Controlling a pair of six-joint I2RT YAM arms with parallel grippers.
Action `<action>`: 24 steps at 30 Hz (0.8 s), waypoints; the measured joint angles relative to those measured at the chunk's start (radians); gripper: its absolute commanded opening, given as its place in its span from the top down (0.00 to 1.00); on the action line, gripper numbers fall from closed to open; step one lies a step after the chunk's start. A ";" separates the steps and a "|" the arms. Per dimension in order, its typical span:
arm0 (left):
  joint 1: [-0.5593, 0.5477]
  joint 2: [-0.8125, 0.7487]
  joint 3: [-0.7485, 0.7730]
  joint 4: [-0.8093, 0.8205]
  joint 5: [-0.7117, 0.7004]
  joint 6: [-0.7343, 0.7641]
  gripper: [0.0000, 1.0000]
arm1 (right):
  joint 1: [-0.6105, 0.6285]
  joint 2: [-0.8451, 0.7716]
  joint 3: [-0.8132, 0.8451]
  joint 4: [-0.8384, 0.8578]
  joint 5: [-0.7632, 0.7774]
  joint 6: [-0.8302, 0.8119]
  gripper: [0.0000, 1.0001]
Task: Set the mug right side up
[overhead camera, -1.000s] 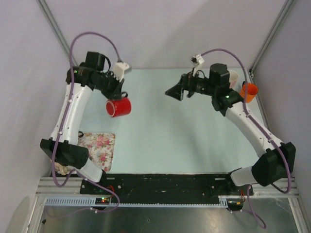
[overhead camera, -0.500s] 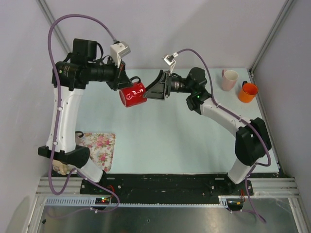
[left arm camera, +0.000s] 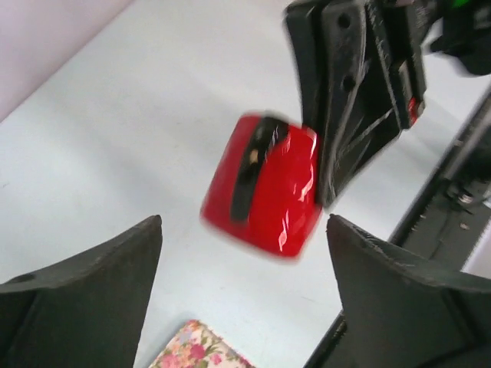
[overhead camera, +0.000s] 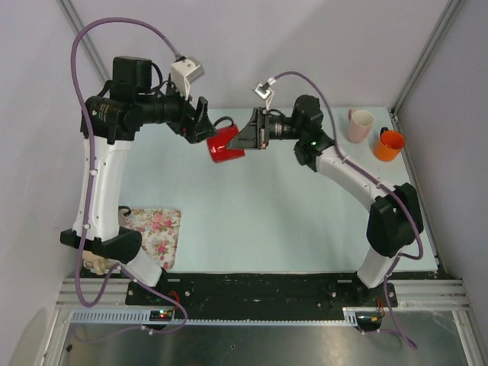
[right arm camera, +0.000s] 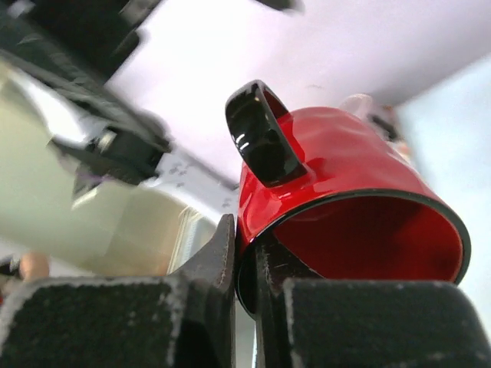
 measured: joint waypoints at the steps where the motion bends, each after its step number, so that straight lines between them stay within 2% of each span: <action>1: 0.002 0.000 0.000 0.012 -0.040 -0.008 0.02 | -0.017 -0.010 0.003 -0.087 0.021 -0.056 1.00; 3: 0.007 0.000 0.000 0.030 -0.129 -0.011 0.01 | -0.066 -0.032 0.040 -0.377 0.139 -0.221 1.00; 6: 0.011 0.000 -0.001 0.052 -0.286 -0.010 0.00 | -0.140 -0.029 0.149 -0.737 0.399 -0.438 1.00; 10: 0.016 -0.015 -0.073 0.091 -0.468 0.003 0.00 | -0.247 0.037 0.341 -1.096 0.767 -0.662 1.00; 14: 0.019 -0.049 -0.273 0.111 -0.582 0.029 0.00 | -0.333 0.202 0.539 -1.318 1.028 -0.803 1.00; 17: 0.026 -0.070 -0.428 0.116 -0.613 0.055 0.00 | -0.372 0.322 0.615 -1.420 1.144 -0.870 1.00; 24: 0.085 -0.159 -0.804 0.121 -0.599 0.139 0.00 | -0.447 0.453 0.611 -1.561 1.221 -0.937 1.00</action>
